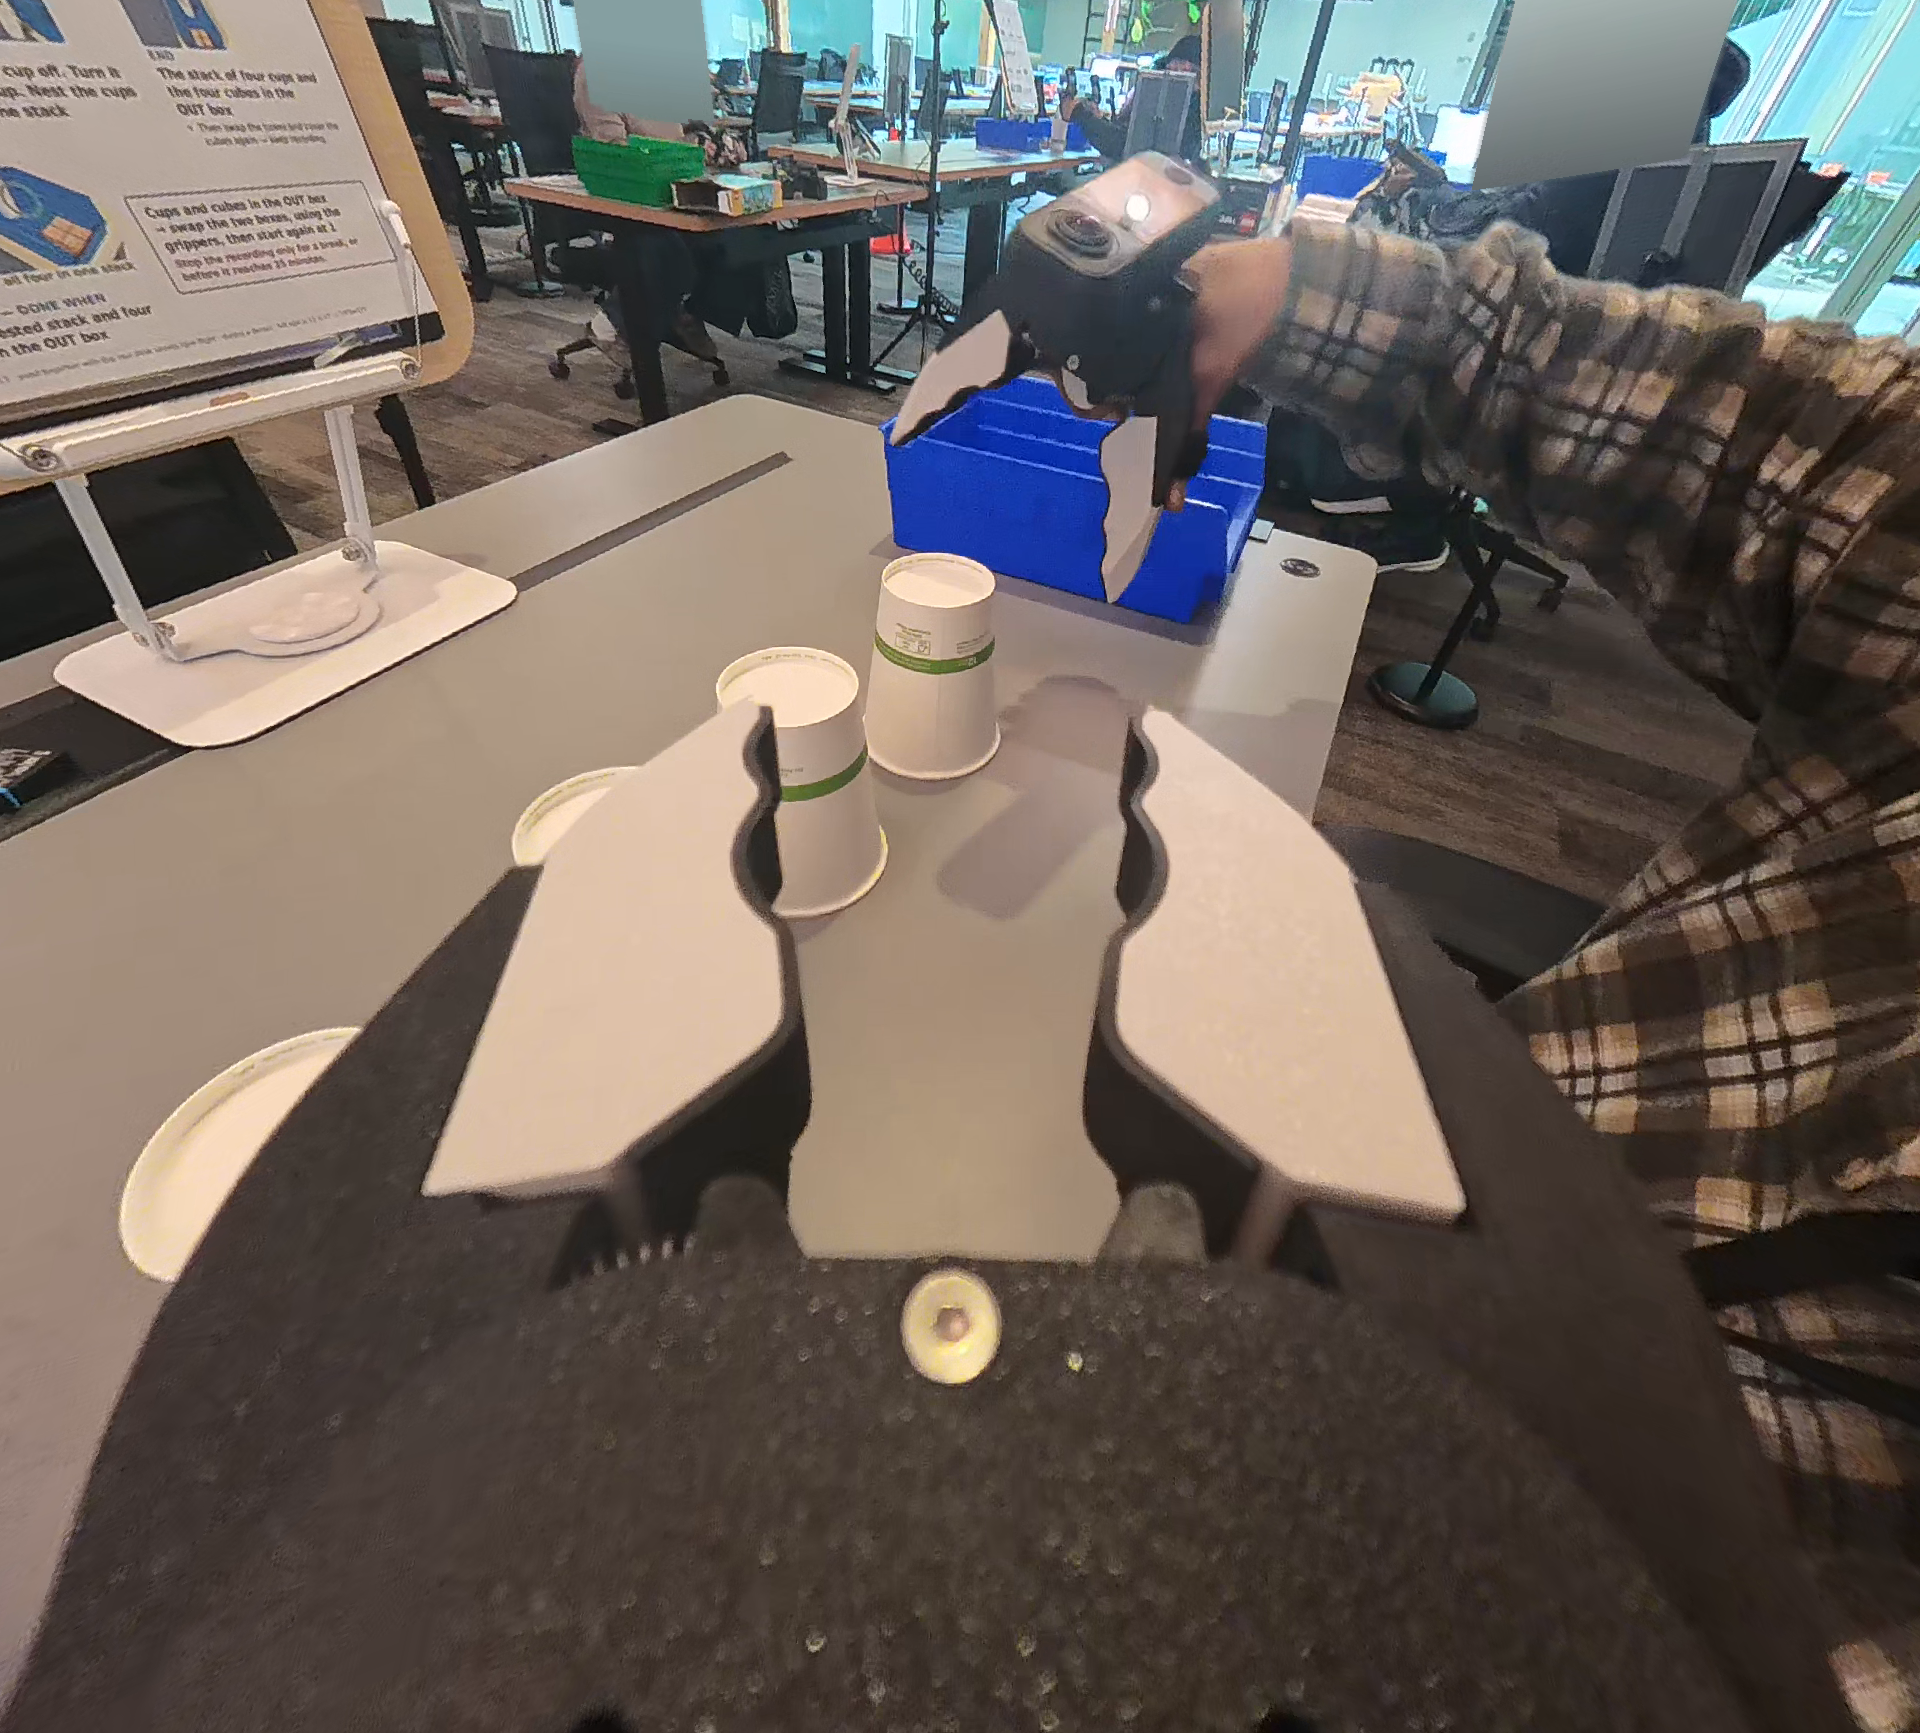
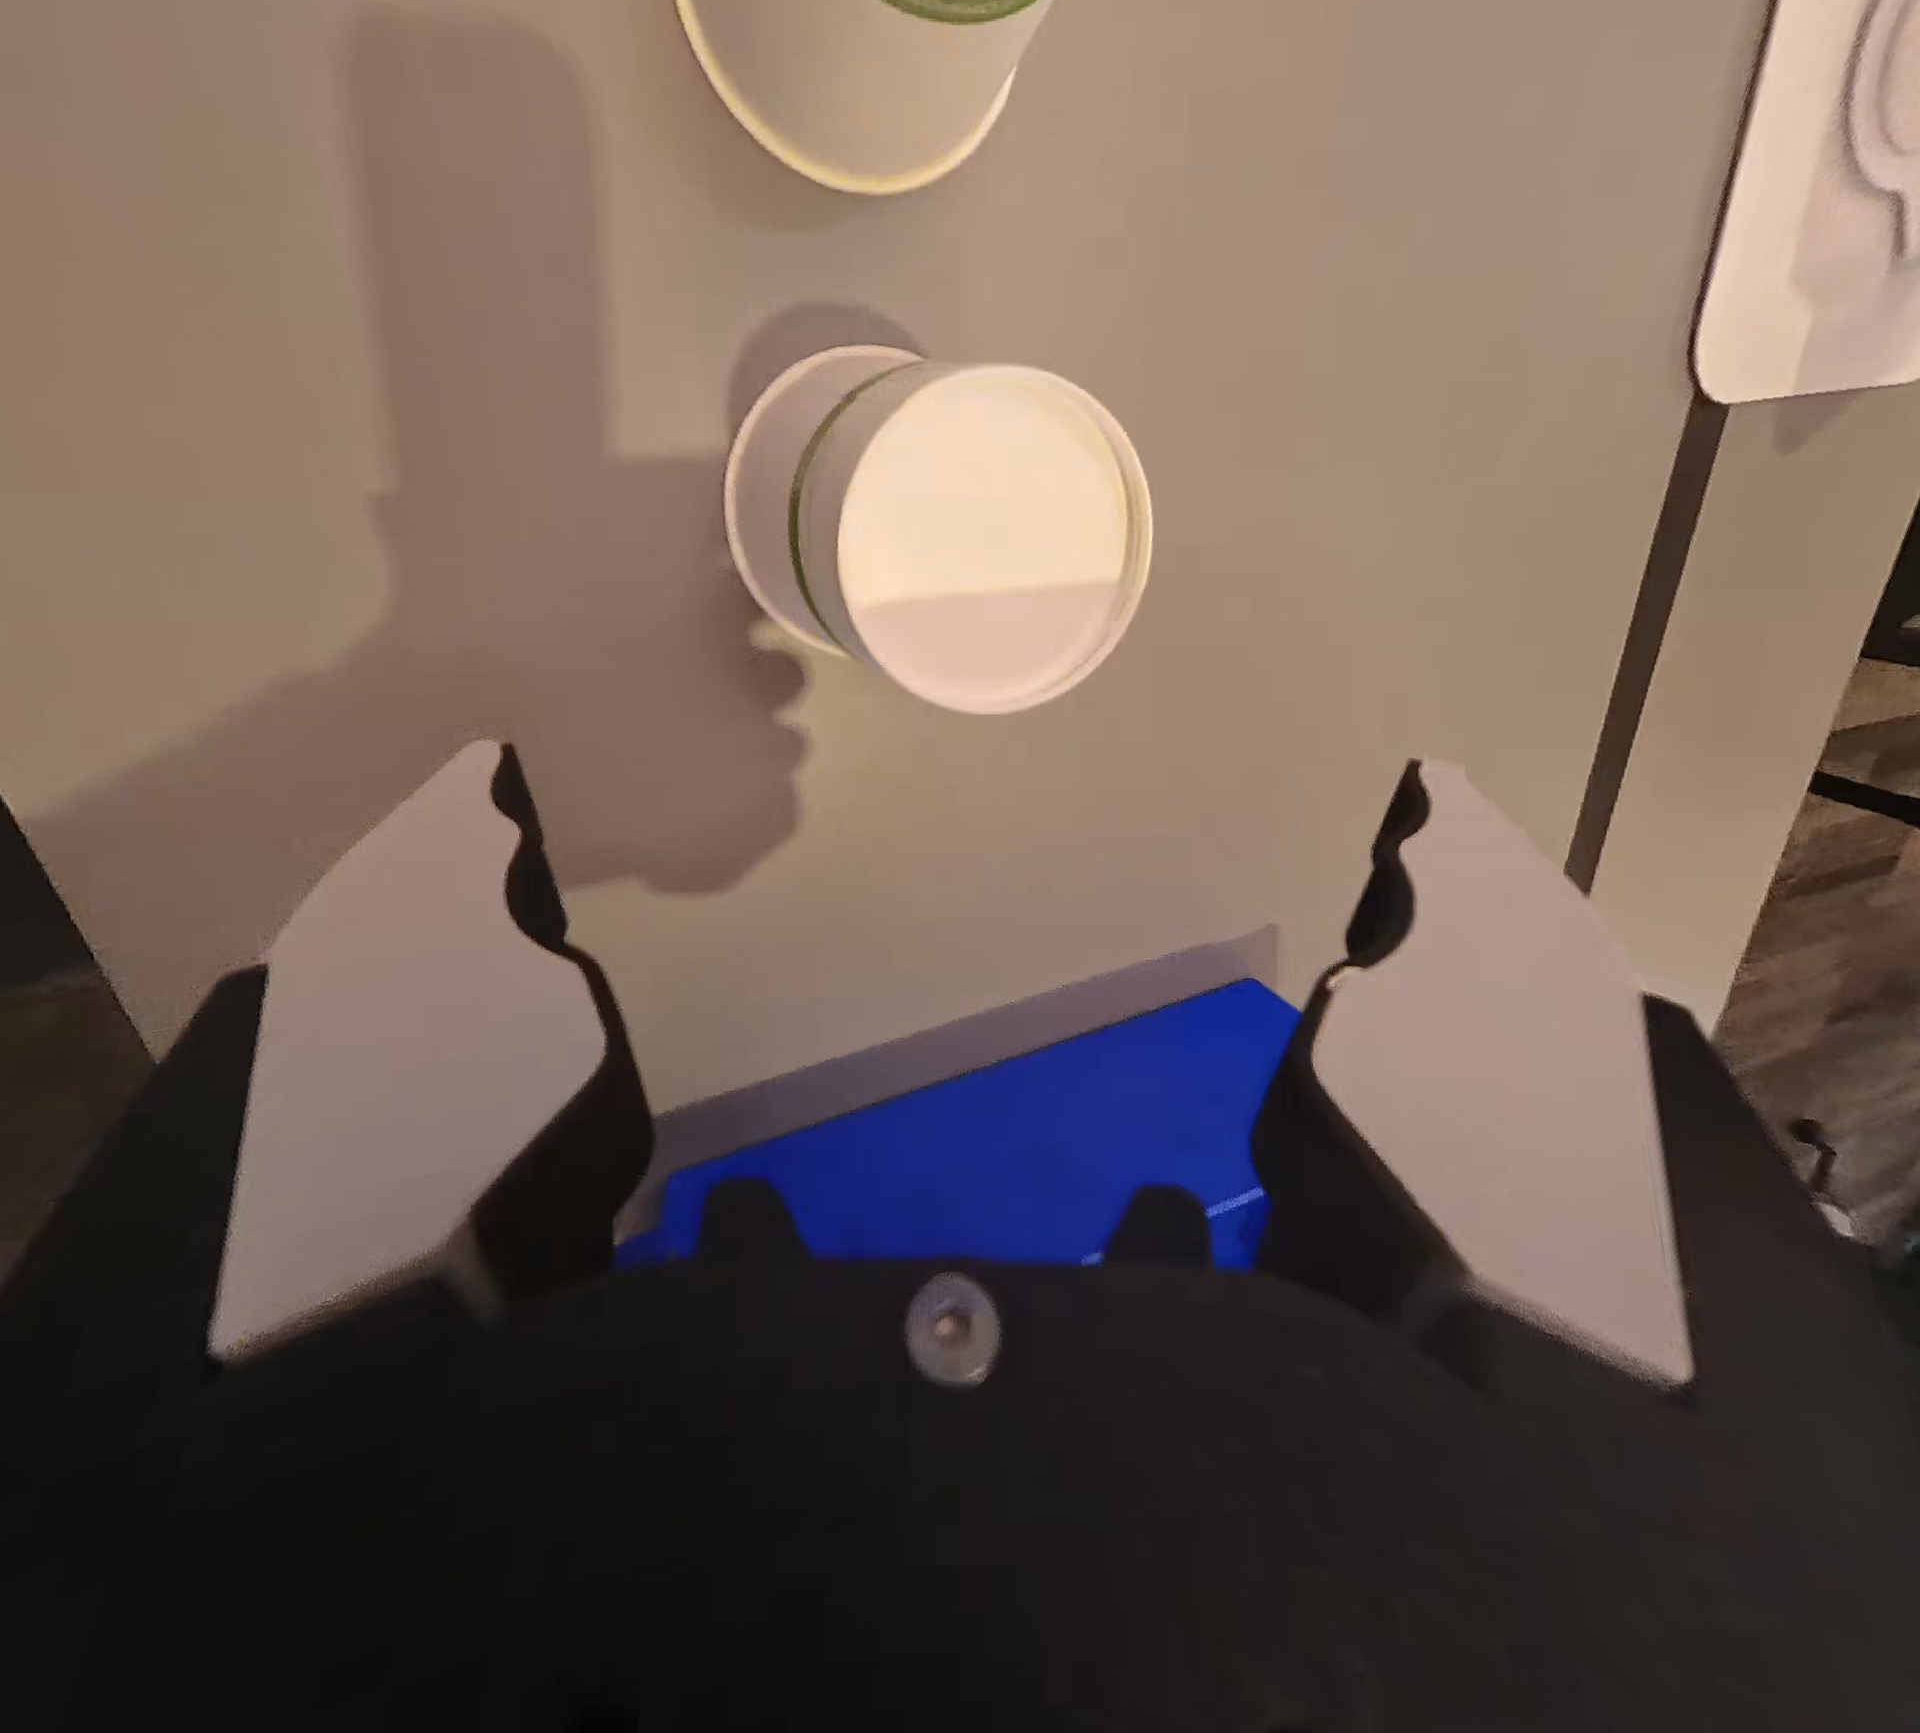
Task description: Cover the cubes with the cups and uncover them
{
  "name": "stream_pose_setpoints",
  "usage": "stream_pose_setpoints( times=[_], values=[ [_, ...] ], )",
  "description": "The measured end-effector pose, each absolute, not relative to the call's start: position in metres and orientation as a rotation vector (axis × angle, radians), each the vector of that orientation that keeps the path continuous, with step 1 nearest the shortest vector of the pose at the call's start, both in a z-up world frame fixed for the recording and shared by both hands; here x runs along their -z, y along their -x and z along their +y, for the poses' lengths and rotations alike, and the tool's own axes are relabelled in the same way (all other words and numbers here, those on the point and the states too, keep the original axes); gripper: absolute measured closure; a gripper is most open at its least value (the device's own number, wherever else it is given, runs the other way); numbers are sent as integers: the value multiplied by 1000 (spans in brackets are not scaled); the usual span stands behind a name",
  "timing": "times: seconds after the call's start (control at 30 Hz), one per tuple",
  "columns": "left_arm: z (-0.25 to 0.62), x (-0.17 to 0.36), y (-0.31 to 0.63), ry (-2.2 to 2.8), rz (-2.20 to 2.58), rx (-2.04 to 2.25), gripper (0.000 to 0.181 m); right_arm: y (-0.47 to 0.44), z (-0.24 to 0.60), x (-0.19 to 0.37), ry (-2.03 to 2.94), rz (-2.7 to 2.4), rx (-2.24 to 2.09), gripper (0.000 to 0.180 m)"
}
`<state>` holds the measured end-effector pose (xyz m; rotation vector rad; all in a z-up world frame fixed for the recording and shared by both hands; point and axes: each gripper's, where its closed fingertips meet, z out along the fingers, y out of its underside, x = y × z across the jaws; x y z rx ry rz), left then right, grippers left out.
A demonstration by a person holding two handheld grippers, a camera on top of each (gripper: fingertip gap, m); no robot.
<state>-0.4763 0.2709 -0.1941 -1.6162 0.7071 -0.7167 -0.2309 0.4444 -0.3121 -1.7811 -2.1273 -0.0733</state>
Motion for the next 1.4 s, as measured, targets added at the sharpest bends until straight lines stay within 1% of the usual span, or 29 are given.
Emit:
stream_pose_setpoints(
  times=[0.27,0.87,1.4],
  values=[
    [274,200,477,1640,724,690,119,249,444,322,1743,-2261,109,43],
    [275,217,469,1700,801,622,119,257,441,336,1761,-2306,94,44],
    [274,218,469,1706,811,629,119,261,439,343,1789,-2329,70,46]
  ],
)
